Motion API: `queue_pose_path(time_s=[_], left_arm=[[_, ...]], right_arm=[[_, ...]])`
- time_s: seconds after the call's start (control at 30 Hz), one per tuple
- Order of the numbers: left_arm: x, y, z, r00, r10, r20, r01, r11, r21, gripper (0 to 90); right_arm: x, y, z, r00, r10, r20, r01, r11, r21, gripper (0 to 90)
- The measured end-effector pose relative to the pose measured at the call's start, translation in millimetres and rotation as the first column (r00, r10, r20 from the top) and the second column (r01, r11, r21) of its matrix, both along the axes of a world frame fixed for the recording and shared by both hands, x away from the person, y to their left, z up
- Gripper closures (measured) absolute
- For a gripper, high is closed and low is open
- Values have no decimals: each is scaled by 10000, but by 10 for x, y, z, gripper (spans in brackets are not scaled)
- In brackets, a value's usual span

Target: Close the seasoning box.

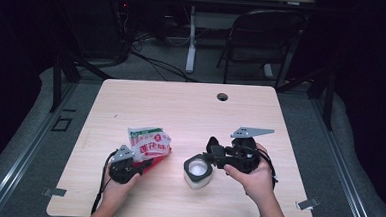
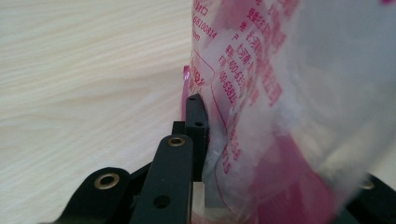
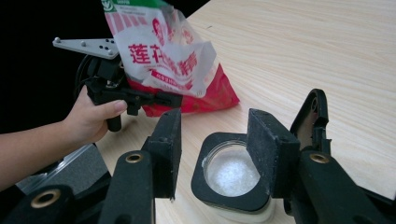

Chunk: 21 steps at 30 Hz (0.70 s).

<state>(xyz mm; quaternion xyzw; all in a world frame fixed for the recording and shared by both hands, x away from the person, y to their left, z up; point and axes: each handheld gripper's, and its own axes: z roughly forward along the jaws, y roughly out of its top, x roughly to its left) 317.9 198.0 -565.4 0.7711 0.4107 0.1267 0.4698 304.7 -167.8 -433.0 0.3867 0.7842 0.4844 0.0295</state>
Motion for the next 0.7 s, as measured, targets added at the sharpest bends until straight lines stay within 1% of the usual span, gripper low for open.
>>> queue_pose_path(time_s=[0.03, 0.13, 0.2, 0.23, 0.33, 0.37, 0.47, 0.53, 0.57, 0.7], left_arm=[[1, 27, 17, 10000, 97, -4, -97, 9999, -77, 827], [7, 103, 52, 9992, 380, 97, -378, 9990, -243, 830], [14, 155, 77, 9986, 515, 117, -512, 9983, -262, 832], [15, 176, 86, 9979, 639, 117, -634, 9973, -360, 832], [28, 246, 116, 9961, 860, 191, -851, 9954, -447, 834], [32, 281, 133, 9951, 968, 221, -958, 9945, -426, 835], [42, 359, 165, 9919, 1222, 345, -1202, 9912, -553, 837], [44, 417, 191, 9891, 1415, 402, -1392, 9887, -554, 841], [45, 447, 201, 9865, 1567, 470, -1537, 9862, -616, 843], [57, 537, 207, 9821, 1828, 456, -1800, 9819, -585, 847]], right_arm=[[-5, -7, 4, 10000, 38, 3, -38, 9999, 98, 553], [-16, -16, 9, 10000, 28, 63, -29, 10000, 73, 551], [-24, -15, 6, 10000, 6, 94, -6, 10000, 61, 550], [-26, -18, 3, 9999, 3, 123, -4, 10000, 46, 550], [-31, -30, 0, 9999, -76, 142, 75, 9999, 105, 550], [-32, -33, 1, 9999, -81, 153, 79, 9999, 137, 550], [-39, -47, 11, 9998, -95, 180, 91, 9996, 257, 550], [-44, -56, 15, 9998, -90, 184, 83, 9993, 351, 550], [-45, -61, 18, 9998, -95, 194, 89, 9995, 308, 551], [-38, -76, 10, 9996, -159, 226, 151, 9993, 342, 550]])
